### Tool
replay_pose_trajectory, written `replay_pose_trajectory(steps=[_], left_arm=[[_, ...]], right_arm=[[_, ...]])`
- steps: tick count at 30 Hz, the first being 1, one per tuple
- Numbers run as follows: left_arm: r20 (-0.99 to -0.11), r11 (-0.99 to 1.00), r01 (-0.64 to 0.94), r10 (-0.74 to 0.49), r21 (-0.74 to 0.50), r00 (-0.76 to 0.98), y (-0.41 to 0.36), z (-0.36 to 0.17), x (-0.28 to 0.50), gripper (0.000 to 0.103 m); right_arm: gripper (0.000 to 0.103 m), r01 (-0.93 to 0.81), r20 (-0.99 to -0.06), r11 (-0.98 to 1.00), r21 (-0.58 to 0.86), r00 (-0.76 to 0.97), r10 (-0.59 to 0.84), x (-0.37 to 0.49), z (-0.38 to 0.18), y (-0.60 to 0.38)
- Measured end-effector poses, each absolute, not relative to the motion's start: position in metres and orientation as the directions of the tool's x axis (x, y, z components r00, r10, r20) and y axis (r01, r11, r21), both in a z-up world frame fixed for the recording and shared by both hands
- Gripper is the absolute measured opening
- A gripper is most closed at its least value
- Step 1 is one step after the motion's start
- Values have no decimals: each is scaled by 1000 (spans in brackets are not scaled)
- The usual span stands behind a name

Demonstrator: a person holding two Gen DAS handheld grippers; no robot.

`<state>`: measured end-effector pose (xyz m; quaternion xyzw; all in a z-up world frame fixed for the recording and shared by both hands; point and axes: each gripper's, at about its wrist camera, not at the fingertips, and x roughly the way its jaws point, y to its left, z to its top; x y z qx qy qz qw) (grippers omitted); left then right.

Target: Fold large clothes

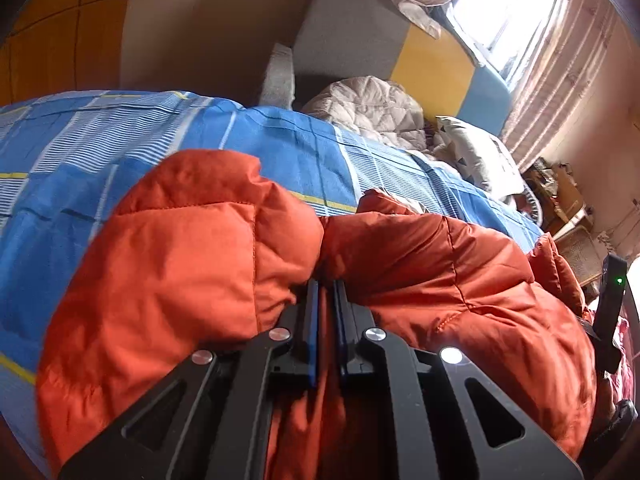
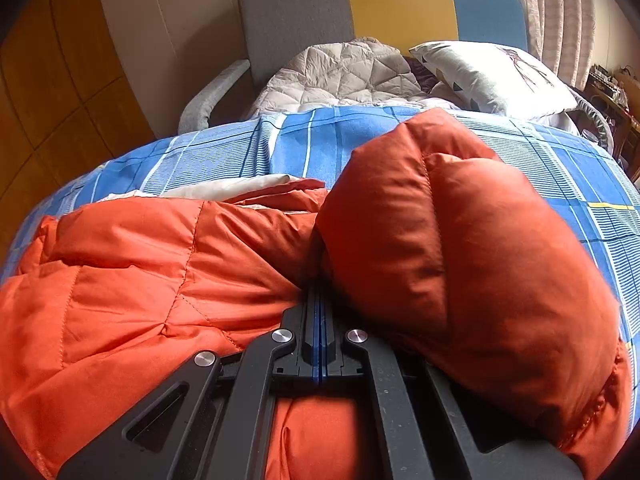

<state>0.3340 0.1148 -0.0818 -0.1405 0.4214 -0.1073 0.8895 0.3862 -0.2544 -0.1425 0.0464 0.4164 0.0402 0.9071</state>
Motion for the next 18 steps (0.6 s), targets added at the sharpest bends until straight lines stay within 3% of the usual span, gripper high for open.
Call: replay_pose_trajectory(steps=[1,2,5,8,9,10,13,18], left_arm=[[-715,942,64,-294,-331,634,114,-76,330,27],[-699,941,55,-287,-334,655,113,-67,323,32],[-670,938,49,-282,-344,686,105,-46,312,36],[-638,925,60,-305,-375,707,90,-28,306,38],[-634,925,62,-303,-374,712,84,-23,305,40],[-628,924,68,-308,-375,714,76,-18,304,41],[-624,929,90,-311,-359,717,45,-8,305,46],[-667,958,107,-263,-266,697,-4,-18,320,47]], right_arm=[[0,-35,-753,993,113,649,109,386,-141,-254],[0,-35,-756,994,106,646,103,386,-139,-253],[10,-35,-750,996,82,656,85,379,-127,-250],[33,-36,-730,995,91,677,91,368,-113,-250],[46,-38,-714,995,95,693,95,361,-106,-250],[50,-38,-700,996,86,708,87,355,-99,-250],[50,-13,-663,1000,22,749,25,340,-81,-252],[50,73,-646,995,-65,757,-98,335,-77,-273]])
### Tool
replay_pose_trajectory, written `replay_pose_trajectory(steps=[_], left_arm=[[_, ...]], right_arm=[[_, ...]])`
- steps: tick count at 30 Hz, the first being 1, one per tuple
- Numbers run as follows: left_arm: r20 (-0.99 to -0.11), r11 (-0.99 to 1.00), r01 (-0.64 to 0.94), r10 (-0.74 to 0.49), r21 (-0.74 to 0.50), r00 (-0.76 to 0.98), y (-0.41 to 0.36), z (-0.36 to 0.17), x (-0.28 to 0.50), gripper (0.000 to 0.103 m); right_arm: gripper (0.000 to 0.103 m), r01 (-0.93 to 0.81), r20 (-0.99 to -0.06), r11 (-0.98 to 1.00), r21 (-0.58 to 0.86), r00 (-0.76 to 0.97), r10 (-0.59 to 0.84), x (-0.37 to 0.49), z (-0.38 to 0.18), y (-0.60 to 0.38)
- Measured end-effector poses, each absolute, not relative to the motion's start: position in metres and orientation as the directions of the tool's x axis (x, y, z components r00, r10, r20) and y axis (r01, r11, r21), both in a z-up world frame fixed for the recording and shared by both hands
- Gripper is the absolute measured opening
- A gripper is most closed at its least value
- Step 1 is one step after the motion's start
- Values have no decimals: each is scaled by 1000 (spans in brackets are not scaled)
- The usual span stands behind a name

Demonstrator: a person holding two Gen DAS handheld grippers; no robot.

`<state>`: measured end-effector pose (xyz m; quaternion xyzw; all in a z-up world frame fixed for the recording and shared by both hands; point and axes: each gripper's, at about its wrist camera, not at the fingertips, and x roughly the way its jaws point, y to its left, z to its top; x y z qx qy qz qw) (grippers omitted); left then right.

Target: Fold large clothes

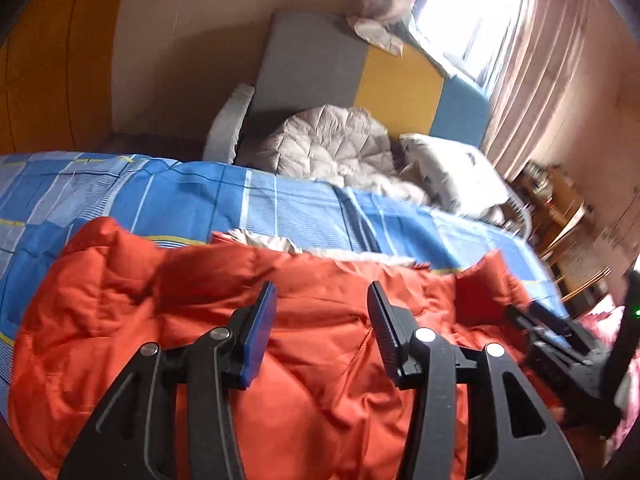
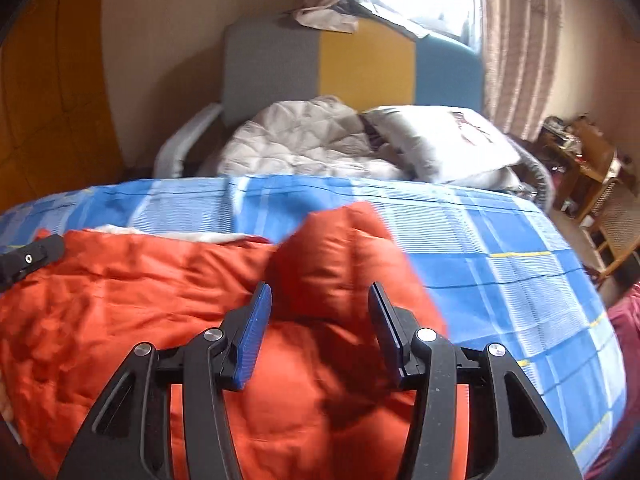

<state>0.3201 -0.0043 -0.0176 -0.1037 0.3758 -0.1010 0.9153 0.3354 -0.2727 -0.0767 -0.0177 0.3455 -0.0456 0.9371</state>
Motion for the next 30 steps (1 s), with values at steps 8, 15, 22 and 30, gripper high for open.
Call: replay_pose_trajectory(steps=[8,15,22,30], left_arm=[[-719,972,93,-221,-214,659,-16,-60,334,48],[-714,973,89,-217,-212,665,-19,-75,335,48],[-709,973,88,-217,-214,671,-20,-80,333,48],[-714,975,91,-212,-205,667,-22,-79,334,48]], right_arm=[[50,105,-704,994,12,707,-66,351,-115,-306],[50,105,-712,993,57,701,-33,358,-134,-307],[51,106,-727,993,55,686,-33,363,-144,-305],[51,111,-738,993,29,673,-53,366,-147,-301]])
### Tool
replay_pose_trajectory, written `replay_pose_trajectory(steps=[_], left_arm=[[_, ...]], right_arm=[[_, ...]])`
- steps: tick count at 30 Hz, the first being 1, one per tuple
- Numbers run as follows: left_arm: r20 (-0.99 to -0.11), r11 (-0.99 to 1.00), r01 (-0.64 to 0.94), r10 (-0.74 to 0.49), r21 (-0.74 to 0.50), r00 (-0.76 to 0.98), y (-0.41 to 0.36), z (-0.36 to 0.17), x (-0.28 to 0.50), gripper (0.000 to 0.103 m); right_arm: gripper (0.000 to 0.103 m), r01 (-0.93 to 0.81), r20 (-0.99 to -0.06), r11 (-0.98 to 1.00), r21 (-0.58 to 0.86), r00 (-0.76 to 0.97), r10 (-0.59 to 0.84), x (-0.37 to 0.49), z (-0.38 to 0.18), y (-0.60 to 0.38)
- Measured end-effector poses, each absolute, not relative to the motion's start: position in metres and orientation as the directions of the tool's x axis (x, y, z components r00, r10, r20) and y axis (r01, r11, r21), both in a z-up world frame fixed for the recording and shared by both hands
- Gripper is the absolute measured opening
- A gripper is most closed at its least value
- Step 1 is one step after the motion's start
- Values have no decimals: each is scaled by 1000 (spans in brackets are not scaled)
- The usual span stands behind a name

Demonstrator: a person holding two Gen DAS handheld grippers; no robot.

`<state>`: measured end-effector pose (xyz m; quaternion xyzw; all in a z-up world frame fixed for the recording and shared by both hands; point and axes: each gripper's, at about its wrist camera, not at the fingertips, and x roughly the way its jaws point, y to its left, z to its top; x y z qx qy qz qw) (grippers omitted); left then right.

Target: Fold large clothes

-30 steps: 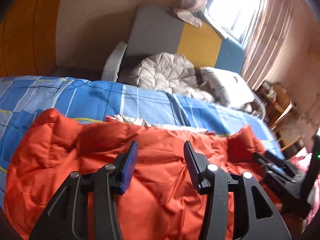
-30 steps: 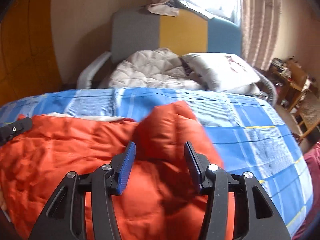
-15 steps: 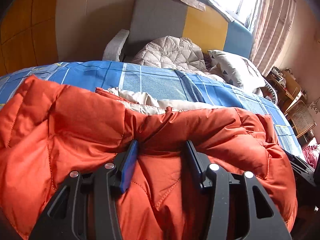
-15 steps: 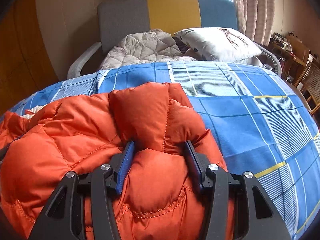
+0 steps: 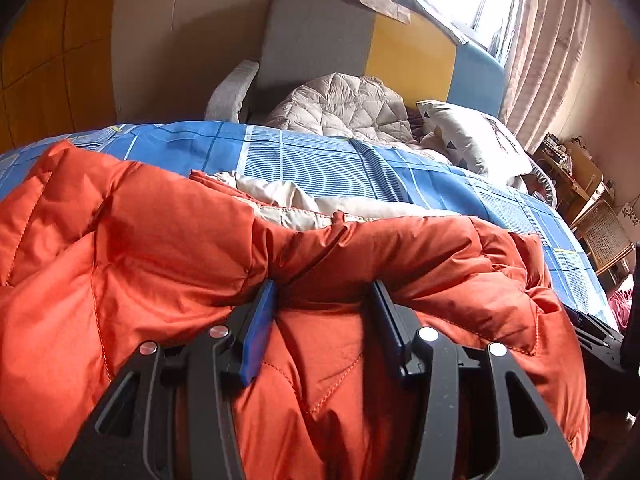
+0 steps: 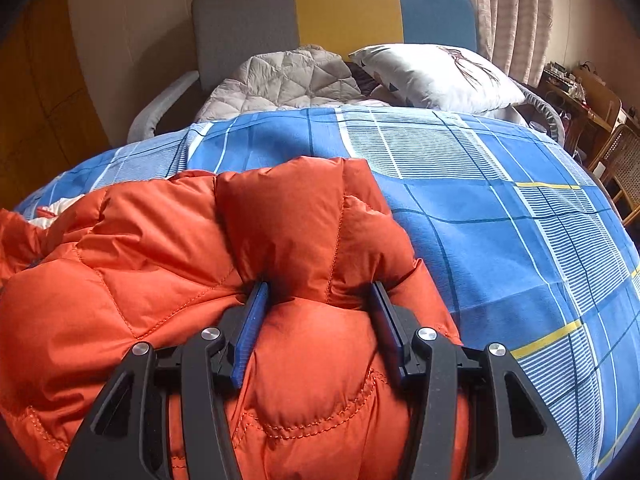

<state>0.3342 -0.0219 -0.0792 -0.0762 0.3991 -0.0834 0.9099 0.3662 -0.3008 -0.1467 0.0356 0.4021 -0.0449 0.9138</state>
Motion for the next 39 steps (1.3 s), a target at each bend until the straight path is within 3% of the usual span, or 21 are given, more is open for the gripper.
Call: replay_pose_trajectory(steps=[12,19,25,33,39], left_arm=[[-682,979,116,-199,-166,704,18,-34,292,54],[-675,978,60,-183,-201,715,86,-28,275,53],[-659,977,103,-203,-188,724,82,-28,265,53],[-675,967,159,-252,-198,694,38,-39,263,53],[-703,972,155,-236,-179,671,26,-54,273,56]], right_arm=[[53,116,-751,993,17,657,-64,368,-145,-298],[76,113,-763,992,57,646,-29,356,-120,-310],[81,125,-760,978,167,648,47,318,-103,-347],[81,133,-758,883,450,580,298,269,-139,-390],[81,100,-726,838,537,561,398,265,-159,-382]])
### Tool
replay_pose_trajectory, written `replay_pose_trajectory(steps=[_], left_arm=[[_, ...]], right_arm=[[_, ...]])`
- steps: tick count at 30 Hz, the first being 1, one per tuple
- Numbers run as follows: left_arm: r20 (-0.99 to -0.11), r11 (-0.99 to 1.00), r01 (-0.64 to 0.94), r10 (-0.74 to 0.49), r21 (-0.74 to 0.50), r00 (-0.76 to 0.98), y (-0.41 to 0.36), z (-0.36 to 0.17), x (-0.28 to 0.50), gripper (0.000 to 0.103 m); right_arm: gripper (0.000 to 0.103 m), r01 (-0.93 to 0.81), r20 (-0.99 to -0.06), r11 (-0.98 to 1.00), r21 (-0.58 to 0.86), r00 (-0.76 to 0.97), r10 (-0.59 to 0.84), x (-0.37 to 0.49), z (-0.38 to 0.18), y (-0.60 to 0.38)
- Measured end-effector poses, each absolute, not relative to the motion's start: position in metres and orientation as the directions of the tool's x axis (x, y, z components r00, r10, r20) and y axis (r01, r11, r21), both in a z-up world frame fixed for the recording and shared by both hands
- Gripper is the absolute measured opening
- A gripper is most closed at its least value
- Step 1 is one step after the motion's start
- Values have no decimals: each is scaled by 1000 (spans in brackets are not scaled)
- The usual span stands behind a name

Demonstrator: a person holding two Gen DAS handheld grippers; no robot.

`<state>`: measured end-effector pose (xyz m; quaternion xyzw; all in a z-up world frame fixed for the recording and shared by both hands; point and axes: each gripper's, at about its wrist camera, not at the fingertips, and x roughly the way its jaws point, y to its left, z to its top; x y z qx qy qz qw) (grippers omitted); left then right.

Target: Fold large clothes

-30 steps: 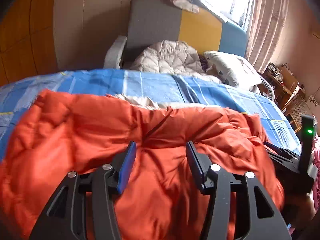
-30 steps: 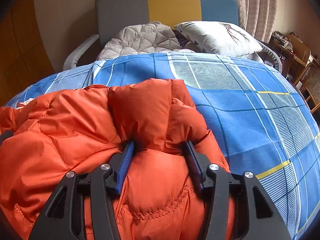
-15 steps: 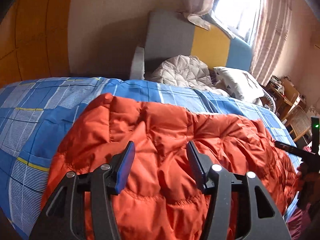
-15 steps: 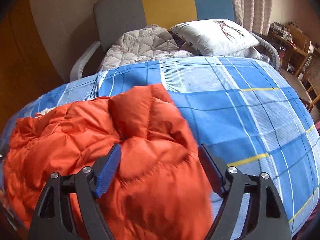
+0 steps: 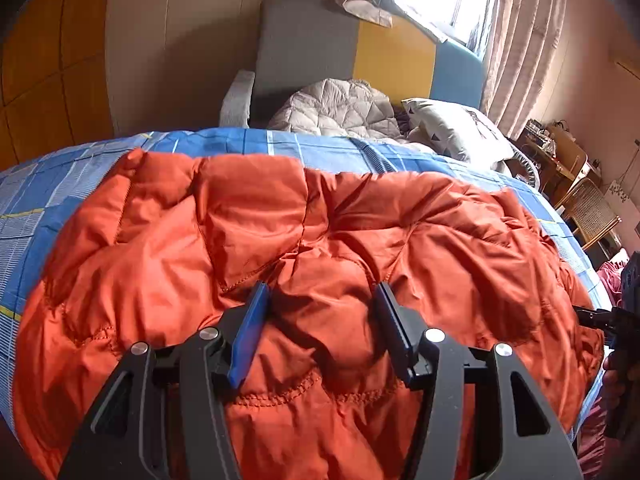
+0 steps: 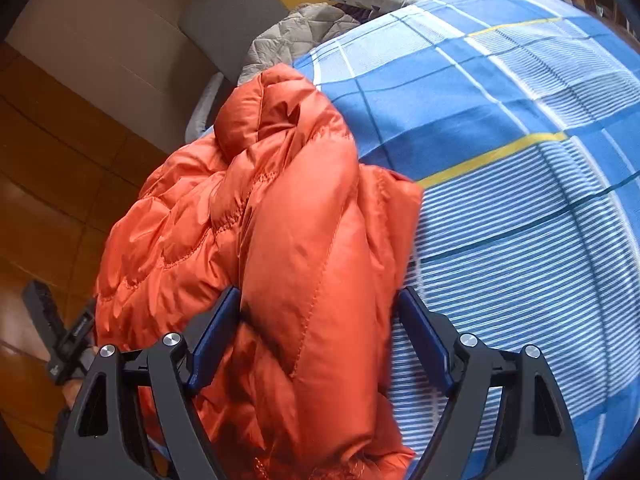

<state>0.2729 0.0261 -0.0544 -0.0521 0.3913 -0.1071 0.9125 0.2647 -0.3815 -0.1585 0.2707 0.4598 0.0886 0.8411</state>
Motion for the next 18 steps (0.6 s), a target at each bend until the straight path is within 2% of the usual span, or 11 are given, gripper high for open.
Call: replay_pose_trajectory(steps=[3,8,14,18], left_arm=[[-695,969,129,-241,-210,678,32,-49,272,52],[-715,978,110,-206,-178,668,50,-38,285,48],[-744,982,122,-188,-143,641,79,-58,293,44],[-739,981,136,-195,-140,645,77,-76,296,45]], right_arm=[[81,93,-709,823,560,568,418,264,-160,-381],[74,70,-700,818,571,563,440,263,-160,-382],[59,52,-693,808,587,549,468,265,-161,-378],[40,47,-687,799,599,542,483,266,-156,-373]])
